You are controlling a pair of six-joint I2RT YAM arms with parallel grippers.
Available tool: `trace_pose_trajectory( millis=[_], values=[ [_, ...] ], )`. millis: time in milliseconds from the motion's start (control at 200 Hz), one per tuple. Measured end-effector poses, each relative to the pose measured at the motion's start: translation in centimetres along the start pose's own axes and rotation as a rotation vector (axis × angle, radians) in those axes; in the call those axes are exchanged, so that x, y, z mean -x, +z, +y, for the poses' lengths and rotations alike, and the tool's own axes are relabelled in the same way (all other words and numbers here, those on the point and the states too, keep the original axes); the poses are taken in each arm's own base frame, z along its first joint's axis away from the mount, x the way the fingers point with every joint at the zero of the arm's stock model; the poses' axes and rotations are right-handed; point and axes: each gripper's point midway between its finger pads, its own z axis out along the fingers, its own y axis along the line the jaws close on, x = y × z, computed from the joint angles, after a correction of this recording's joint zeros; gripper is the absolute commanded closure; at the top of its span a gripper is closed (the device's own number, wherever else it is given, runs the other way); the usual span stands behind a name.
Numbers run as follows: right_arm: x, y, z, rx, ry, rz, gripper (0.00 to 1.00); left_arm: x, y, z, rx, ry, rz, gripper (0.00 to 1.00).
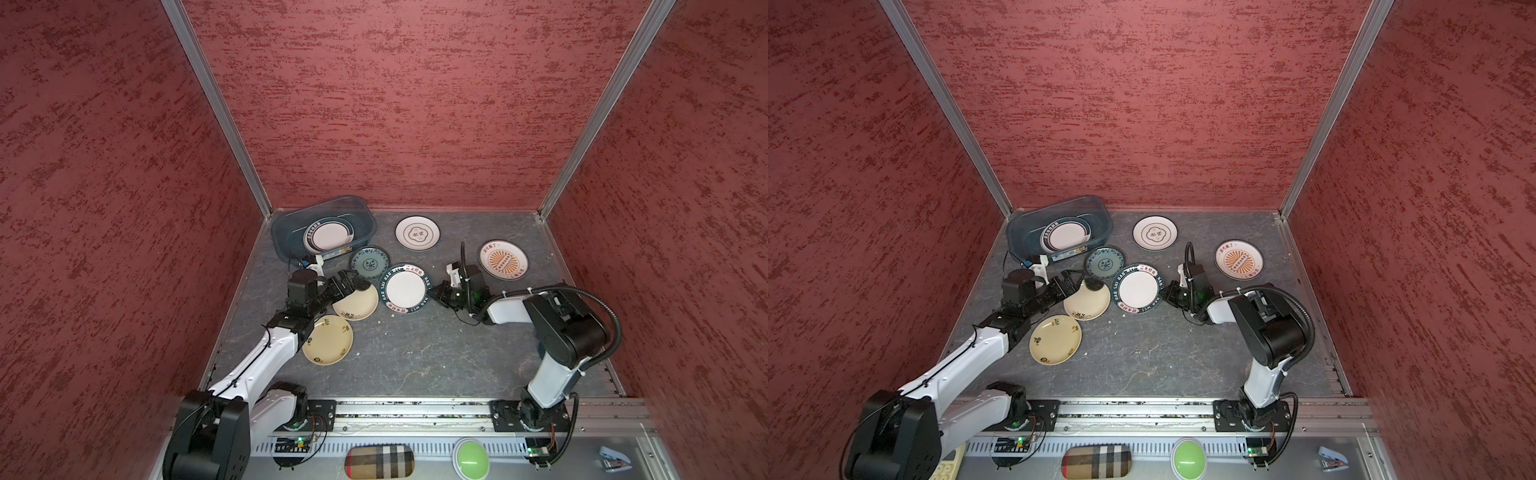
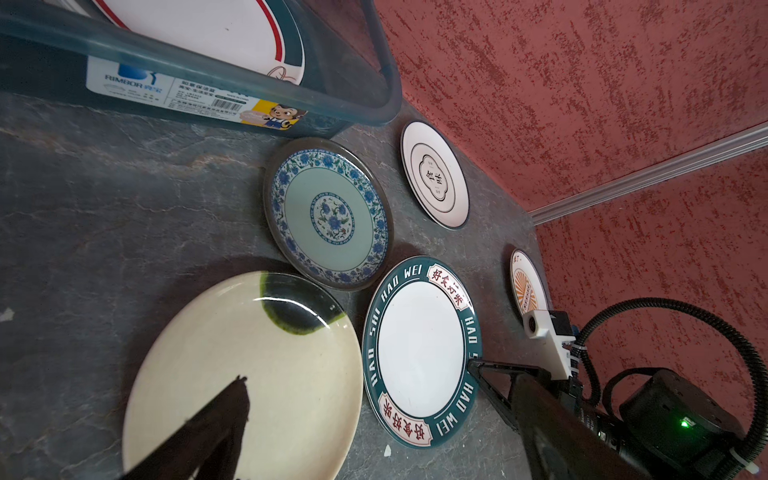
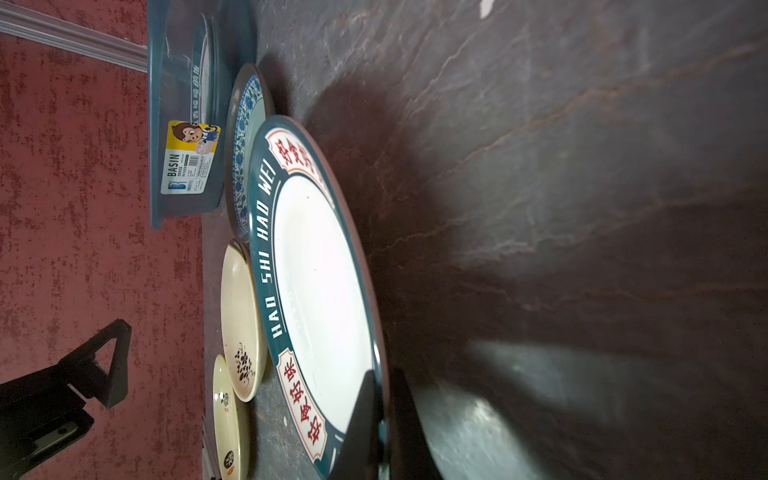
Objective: Place the plates into the plastic bin on the countertop
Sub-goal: 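Press the right gripper onto the rim of the HAO SHI HAO WEI plate, then tilt the plate up on edge with the right gripper while the left gripper approaches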
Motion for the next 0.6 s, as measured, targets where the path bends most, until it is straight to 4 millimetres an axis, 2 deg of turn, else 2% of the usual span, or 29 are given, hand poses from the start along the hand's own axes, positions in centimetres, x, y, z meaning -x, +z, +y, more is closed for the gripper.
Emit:
trace_pose_trajectory(
  millis=[331, 601],
  values=[
    [0.4, -2.2, 0.2, -0.052, -0.01, -0.047, 1.0, -0.4, 0.9, 0.1, -0.017, -0.031, 0.025, 0.01],
    [1.5, -6.0, 2.6, -0.065, -0.074, -0.114, 1.0, -1.5, 2.1, -0.6, -0.054, -0.037, 0.07, 0.01]
  ],
)
